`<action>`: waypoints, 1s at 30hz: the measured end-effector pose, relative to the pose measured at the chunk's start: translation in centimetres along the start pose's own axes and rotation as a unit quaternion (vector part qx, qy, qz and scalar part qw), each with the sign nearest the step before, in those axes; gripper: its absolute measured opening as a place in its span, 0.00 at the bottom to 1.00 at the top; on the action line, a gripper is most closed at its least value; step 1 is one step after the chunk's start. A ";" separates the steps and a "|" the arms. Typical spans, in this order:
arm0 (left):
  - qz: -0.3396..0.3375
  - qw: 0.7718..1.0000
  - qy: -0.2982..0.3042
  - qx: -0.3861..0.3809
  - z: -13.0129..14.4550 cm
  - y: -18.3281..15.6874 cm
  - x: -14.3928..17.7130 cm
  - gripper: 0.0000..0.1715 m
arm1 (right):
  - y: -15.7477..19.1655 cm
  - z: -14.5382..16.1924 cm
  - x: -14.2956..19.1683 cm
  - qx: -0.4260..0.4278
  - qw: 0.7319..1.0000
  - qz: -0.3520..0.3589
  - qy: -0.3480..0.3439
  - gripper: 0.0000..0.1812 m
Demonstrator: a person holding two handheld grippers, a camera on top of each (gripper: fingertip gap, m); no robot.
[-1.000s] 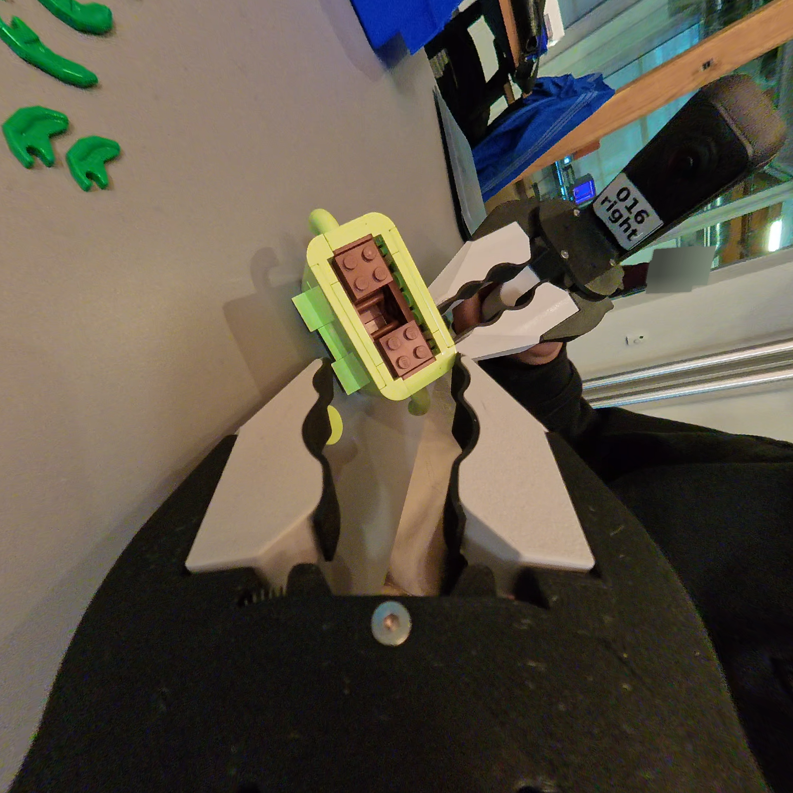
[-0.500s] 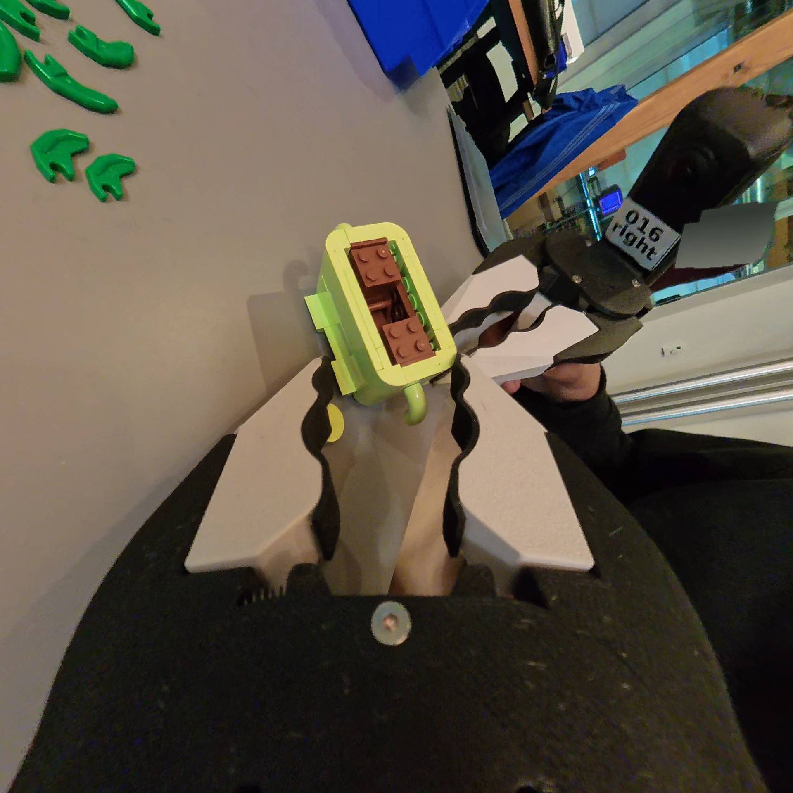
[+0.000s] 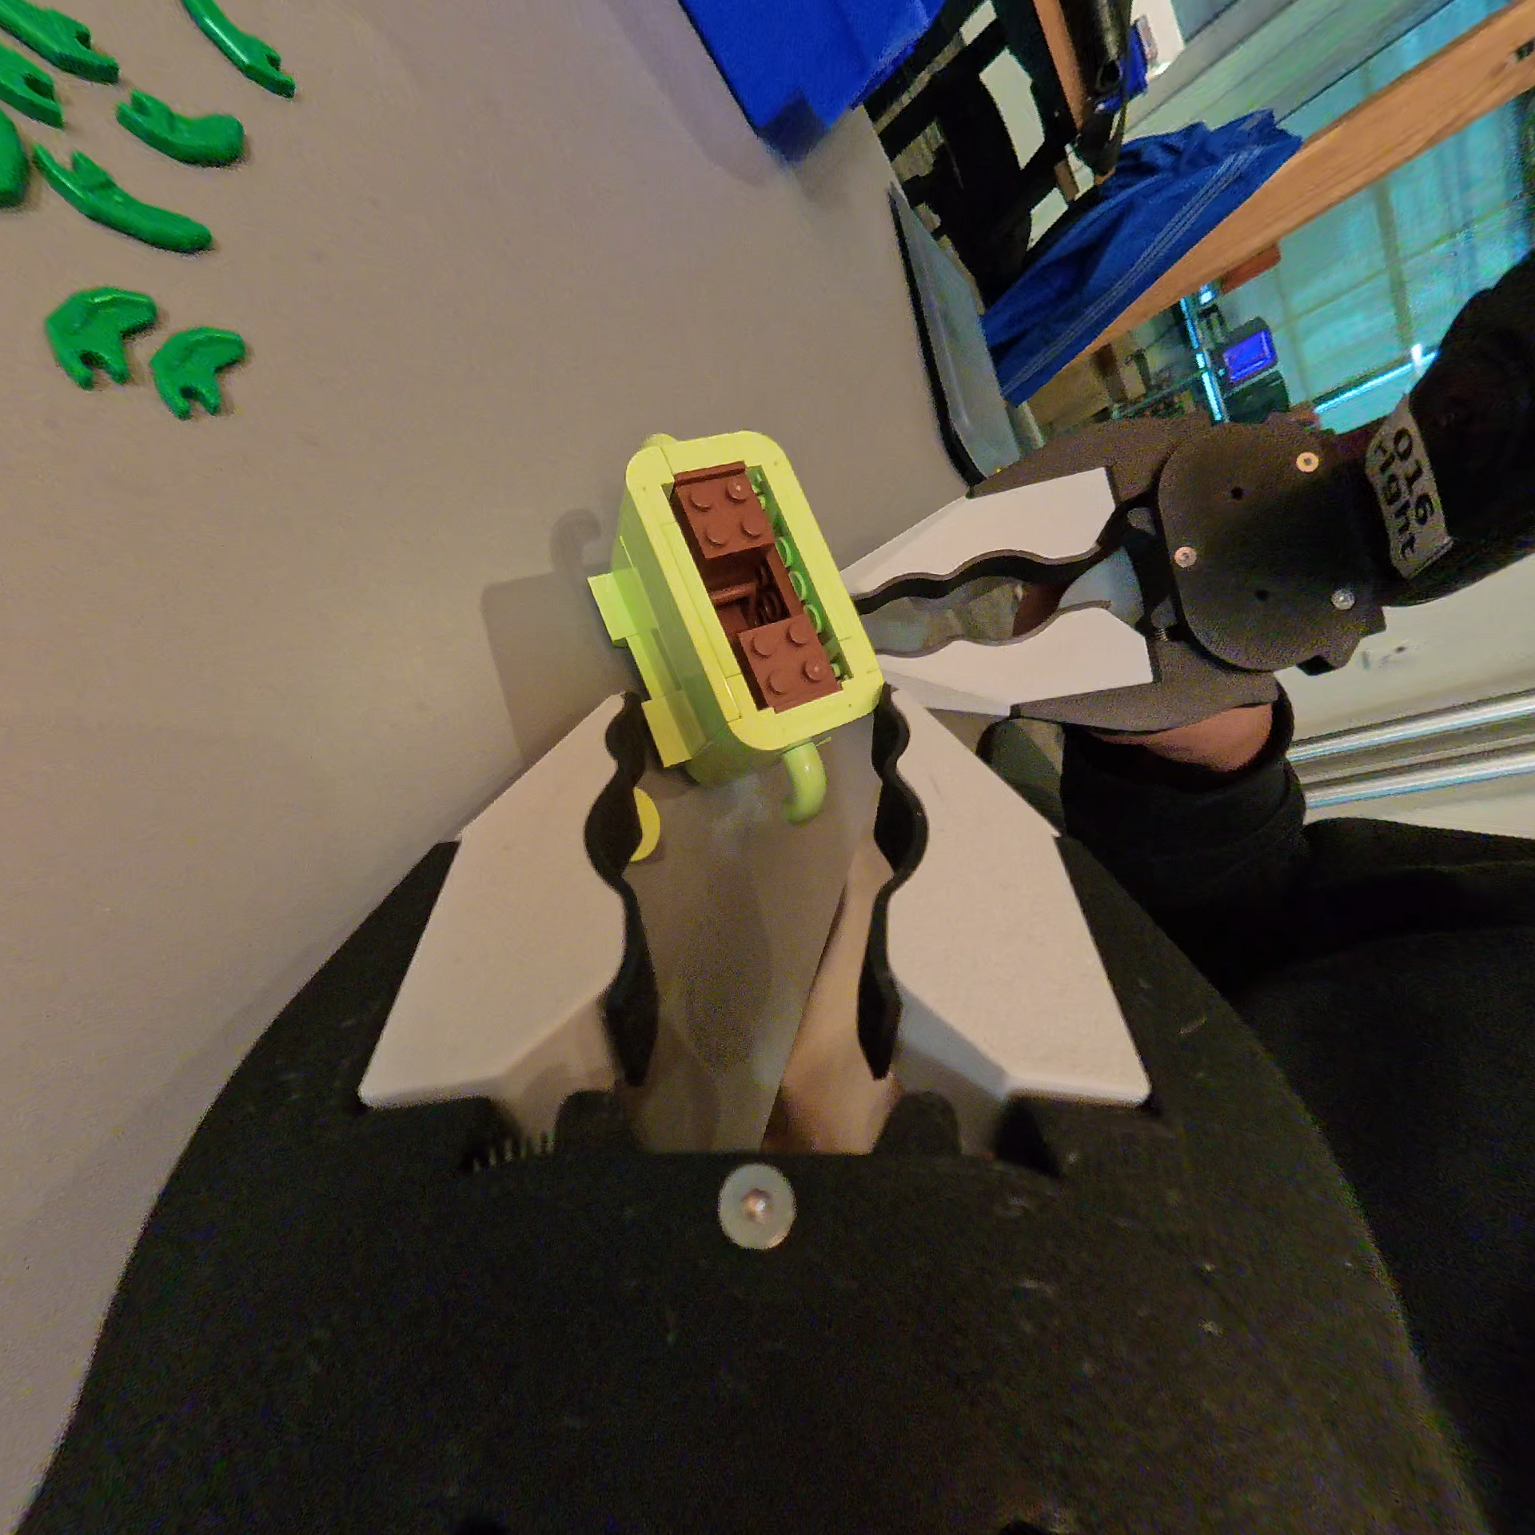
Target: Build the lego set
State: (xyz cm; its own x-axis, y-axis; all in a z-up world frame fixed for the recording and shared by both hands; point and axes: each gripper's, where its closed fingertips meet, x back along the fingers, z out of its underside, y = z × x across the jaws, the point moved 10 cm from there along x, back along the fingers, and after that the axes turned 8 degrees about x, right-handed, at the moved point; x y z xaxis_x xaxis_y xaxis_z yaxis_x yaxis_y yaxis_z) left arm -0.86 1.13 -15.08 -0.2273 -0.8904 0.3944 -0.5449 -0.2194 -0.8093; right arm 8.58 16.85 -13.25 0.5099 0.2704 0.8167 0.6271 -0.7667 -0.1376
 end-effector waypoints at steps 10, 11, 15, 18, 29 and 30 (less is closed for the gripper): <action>0.024 1.000 -0.015 0.011 0.1 0.3 0.3 0.32 | -0.6 0.2 0.6 0.039 0.999 -0.024 -0.003 0.17; 0.023 1.000 -0.016 0.009 0.1 0.2 0.3 0.32 | -0.8 0.6 0.8 0.033 0.999 -0.022 -0.017 0.17; 0.011 1.000 -0.011 -0.006 0.2 0.0 0.2 0.32 | -1.5 1.9 1.0 -0.013 0.996 -0.033 -0.078 0.17; -0.013 1.000 0.001 -0.029 0.5 -0.5 -0.1 0.33 | -1.5 2.5 0.5 -0.011 0.995 -0.034 -0.093 0.16; -0.134 0.979 0.015 -0.150 1.8 -2.7 -1.6 0.34 | -0.3 2.5 3.4 0.047 0.959 0.011 -0.278 0.08; -0.129 0.981 0.014 -0.146 1.9 -2.7 -1.6 0.36 | 0.1 2.5 4.0 0.058 0.949 0.014 -0.311 0.08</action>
State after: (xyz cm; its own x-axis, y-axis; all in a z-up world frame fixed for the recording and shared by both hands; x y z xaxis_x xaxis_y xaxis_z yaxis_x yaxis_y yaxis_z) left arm 2.51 2.45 -14.30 -0.0704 -0.8084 0.5844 -0.7945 -0.3088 -0.5229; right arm 12.16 19.36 -11.36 0.7538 0.5693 0.3282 0.6499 -0.7195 -0.2447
